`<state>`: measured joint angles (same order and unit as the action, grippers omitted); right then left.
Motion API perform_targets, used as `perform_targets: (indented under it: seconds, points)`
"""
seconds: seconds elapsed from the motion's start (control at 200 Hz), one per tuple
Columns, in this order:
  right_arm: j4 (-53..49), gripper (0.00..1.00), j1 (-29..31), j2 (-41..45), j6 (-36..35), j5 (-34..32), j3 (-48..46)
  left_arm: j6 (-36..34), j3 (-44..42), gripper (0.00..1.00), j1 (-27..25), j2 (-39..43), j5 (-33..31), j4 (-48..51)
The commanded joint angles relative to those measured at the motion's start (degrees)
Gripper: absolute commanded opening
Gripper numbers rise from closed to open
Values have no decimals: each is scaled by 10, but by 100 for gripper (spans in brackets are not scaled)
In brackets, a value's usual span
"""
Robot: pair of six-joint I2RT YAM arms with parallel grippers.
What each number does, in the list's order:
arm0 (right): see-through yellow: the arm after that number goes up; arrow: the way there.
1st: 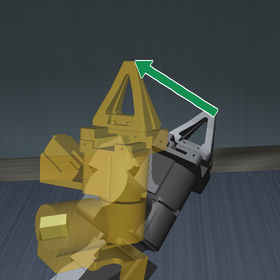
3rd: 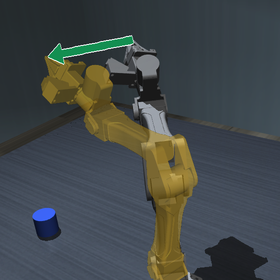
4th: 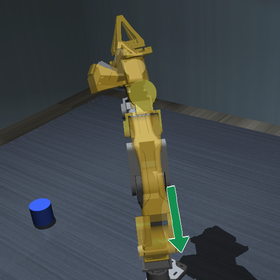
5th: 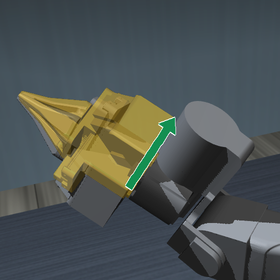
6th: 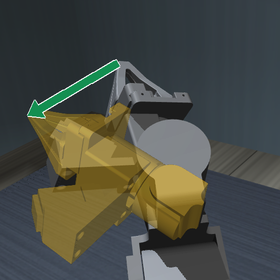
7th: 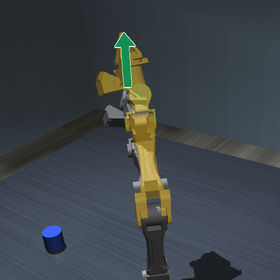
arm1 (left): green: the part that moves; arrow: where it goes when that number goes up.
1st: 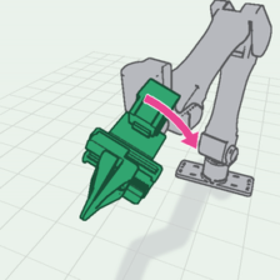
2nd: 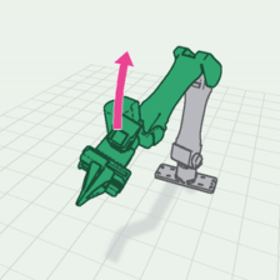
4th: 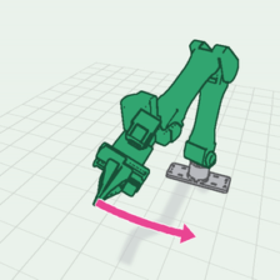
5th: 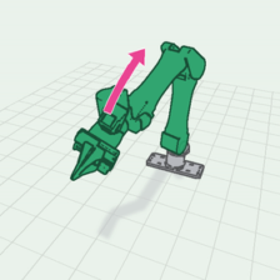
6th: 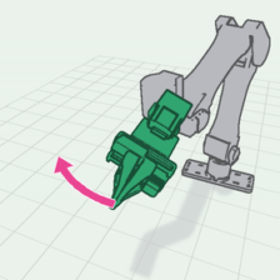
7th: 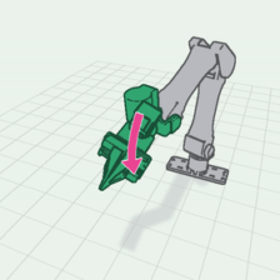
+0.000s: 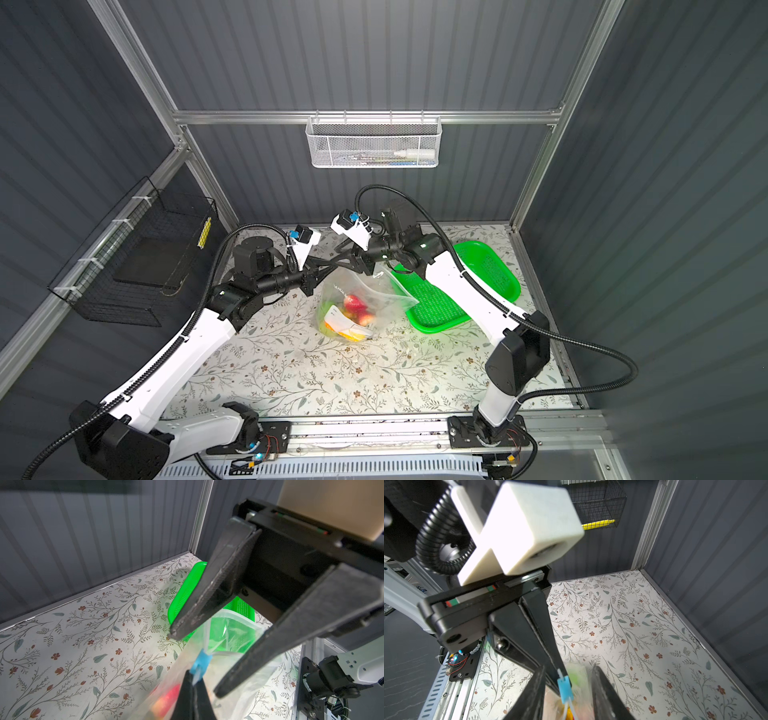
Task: Place the food in the zip-top bag and seal the zipper
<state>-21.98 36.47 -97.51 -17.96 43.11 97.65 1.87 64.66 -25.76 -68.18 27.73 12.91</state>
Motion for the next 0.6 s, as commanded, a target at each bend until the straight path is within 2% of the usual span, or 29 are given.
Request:
perform_targets:
  seconds: [0.0,0.13,0.42,0.595]
  points:
    - [-12,34,-1,-6,-13,21,14,-7,17,0,4,1,6,8]
    - [-24,26,-1,-7,-20,18,9,-4,17,0,4,2,4,8]
    - [-39,18,-1,-4,-28,18,5,-2,18,0,4,5,-4,9]
    - [-47,6,-2,-2,-33,15,2,1,17,0,4,9,-17,8]
